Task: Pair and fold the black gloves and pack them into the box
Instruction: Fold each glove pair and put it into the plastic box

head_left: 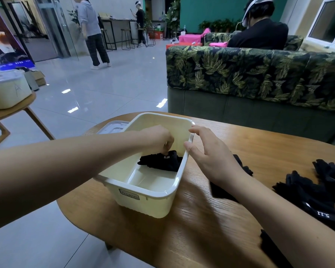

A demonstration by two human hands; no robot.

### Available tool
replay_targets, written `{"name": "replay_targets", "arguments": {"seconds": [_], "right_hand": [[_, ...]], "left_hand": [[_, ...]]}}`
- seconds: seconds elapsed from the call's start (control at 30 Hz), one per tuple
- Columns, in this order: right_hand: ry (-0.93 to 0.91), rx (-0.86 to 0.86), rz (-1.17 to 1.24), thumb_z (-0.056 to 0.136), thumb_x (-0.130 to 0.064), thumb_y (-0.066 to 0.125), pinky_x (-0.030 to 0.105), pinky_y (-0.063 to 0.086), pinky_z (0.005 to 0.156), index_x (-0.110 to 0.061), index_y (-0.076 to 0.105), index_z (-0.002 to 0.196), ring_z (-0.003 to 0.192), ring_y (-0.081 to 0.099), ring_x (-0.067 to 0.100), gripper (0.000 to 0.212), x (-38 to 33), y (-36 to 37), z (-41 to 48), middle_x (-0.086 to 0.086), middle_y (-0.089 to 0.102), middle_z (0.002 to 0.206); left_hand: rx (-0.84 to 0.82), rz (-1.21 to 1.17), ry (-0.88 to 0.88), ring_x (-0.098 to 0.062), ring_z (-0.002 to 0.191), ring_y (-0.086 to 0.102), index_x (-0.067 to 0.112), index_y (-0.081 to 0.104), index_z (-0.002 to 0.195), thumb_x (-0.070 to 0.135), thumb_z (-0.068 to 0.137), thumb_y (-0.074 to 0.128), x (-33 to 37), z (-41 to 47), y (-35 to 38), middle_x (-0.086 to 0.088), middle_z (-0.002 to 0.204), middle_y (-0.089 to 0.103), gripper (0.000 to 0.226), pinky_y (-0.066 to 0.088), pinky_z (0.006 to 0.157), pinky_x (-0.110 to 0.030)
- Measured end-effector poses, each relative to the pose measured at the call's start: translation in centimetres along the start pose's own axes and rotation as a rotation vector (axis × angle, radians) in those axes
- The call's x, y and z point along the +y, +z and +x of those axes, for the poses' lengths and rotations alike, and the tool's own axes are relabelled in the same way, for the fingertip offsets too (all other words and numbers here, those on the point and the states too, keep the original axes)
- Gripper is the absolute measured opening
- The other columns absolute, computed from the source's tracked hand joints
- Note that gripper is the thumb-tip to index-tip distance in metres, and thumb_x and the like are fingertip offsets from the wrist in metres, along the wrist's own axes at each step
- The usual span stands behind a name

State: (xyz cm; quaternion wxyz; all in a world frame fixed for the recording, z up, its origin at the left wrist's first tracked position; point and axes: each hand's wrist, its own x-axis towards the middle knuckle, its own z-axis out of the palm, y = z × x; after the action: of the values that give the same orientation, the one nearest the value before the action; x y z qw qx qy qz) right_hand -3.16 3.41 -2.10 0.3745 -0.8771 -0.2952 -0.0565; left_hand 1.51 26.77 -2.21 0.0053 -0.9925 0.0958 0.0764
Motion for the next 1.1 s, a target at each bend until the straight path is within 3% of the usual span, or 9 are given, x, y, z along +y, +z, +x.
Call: {"name": "replay_targets", "arguments": {"seconds": [0.27,0.4,0.57,0.67,0.8,0.87,0.97,1.1], "right_hand": [[0.007,0.022,0.044,0.109,-0.041,0.053,0.018,0.033,0.1,-0.027,0.05,0.148,0.124,0.043,-0.006,0.042,0.2,-1.0,-0.9,-0.014,0.054,0.149],[0.005,0.028,0.038,0.109,-0.04,0.054,0.011,0.033,0.095,-0.028,0.051,0.148,0.118,0.038,-0.014,0.042,0.4,-1.3,-1.3,-0.023,0.05,0.141],[0.043,0.057,0.031,0.108,-0.035,0.056,0.022,0.037,0.098,-0.025,0.052,0.148,0.118,0.043,-0.003,0.041,1.3,-2.0,-2.1,-0.023,0.047,0.137],[0.058,0.053,0.024,0.108,-0.033,0.057,0.013,0.039,0.092,-0.025,0.052,0.147,0.115,0.047,0.001,0.04,2.0,-2.4,-2.5,-0.022,0.048,0.137],[0.072,0.046,-0.018,0.107,-0.03,0.058,0.025,0.04,0.106,-0.023,0.054,0.146,0.124,0.051,0.004,0.039,2.6,-2.8,-3.1,-0.011,0.056,0.145],[0.098,0.024,-0.031,0.107,-0.029,0.058,0.023,0.038,0.101,-0.022,0.055,0.145,0.116,0.051,0.002,0.039,2.8,-3.0,-3.5,-0.009,0.058,0.144],[0.121,0.015,-0.09,0.106,-0.024,0.059,0.022,0.037,0.099,-0.021,0.056,0.144,0.118,0.052,0.005,0.039,3.4,-3.2,-3.9,-0.007,0.059,0.141],[0.136,-0.054,-0.209,0.098,-0.013,0.064,0.023,0.036,0.088,-0.017,0.067,0.122,0.116,0.057,0.019,0.025,4.1,-3.5,-4.4,-0.003,0.065,0.119]], "left_hand": [[-0.013,-0.046,0.032,-0.016,0.085,0.061,0.025,0.07,0.09,0.023,0.09,0.077,-0.2,-2.9,-1.6,0.012,0.083,0.062,0.008,0.046,0.066,-0.027],[0.026,-0.068,0.044,-0.015,0.081,0.061,0.026,0.068,0.088,0.023,0.09,0.078,-0.2,-3.9,-1.5,0.009,0.085,0.066,0.01,0.044,0.063,-0.027],[0.094,-0.099,0.055,-0.004,0.073,0.056,0.026,0.067,0.086,0.02,0.089,0.074,0.4,-4.9,-1.8,0.01,0.081,0.065,0.01,0.039,0.058,-0.022],[0.131,-0.126,0.047,-0.005,0.074,0.058,0.029,0.065,0.082,0.021,0.088,0.074,0.6,-5.4,-2.2,0.01,0.079,0.065,0.014,0.043,0.059,-0.024],[0.193,-0.185,0.031,-0.012,0.081,0.063,0.029,0.069,0.084,0.023,0.087,0.076,1.0,-6.2,-3.0,0.01,0.082,0.069,0.01,0.053,0.069,-0.032],[0.215,-0.22,0.032,-0.01,0.083,0.063,0.029,0.07,0.085,0.024,0.086,0.077,1.1,-6.6,-3.4,0.012,0.083,0.07,0.009,0.056,0.074,-0.034],[0.25,-0.243,0.037,-0.011,0.085,0.064,0.03,0.071,0.086,0.026,0.088,0.077,1.5,-7.5,-4.2,0.013,0.085,0.07,0.007,0.056,0.077,-0.036],[0.315,-0.242,0.039,-0.007,0.085,0.062,0.028,0.071,0.089,0.029,0.091,0.075,2.4,-8.7,-5.3,0.012,0.088,0.069,0.004,0.048,0.07,-0.023]]}}
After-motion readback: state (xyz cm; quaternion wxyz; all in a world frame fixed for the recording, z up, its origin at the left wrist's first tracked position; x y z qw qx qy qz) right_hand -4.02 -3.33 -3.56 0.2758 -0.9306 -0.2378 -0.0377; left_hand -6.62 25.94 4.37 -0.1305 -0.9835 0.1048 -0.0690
